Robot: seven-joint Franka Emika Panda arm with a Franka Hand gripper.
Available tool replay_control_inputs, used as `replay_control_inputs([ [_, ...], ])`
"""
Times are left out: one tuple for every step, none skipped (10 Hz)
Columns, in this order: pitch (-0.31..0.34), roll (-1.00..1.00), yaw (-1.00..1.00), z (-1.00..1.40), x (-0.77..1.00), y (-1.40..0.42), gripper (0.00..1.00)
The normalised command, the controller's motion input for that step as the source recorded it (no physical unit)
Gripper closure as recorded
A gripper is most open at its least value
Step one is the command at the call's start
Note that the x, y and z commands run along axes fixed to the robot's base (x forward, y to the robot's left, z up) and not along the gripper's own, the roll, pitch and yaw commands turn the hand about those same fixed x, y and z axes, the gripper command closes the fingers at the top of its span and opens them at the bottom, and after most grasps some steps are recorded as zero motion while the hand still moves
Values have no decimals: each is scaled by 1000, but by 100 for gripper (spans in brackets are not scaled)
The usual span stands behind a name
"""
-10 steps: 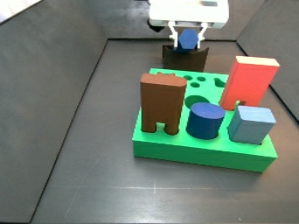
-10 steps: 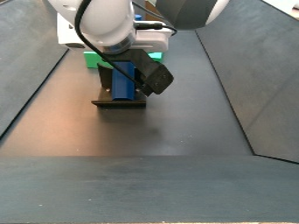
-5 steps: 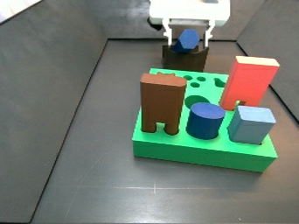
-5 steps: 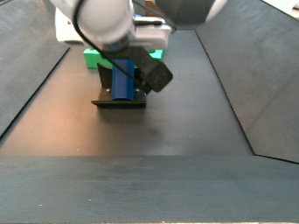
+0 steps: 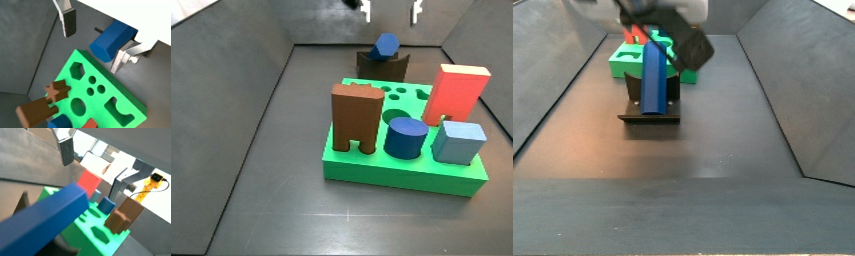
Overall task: Pick up the hexagon object. Move up. Place the hexagon object on the fixture. Regrasp the hexagon object. Move to above the board. Insert the hexagon object.
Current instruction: Regrasp the hexagon object.
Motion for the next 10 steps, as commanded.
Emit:
replay_control_inputs([
  [39, 33, 5, 454, -28, 12, 0],
  [54, 34, 4, 268, -22, 14, 0],
  [57, 1000, 55, 910, 148, -648, 0],
  [56, 1000, 53, 806, 158, -633, 0],
  [52, 1000, 52, 629, 67, -450, 0],
  [49, 1000, 51, 439, 13, -250, 0],
  [47, 1000, 51, 159, -14, -100, 0],
  [47, 1000, 51, 59, -6, -89, 0],
  [46, 1000, 50, 39, -7, -51, 0],
  [45, 1000, 51, 53, -22, -36, 0],
])
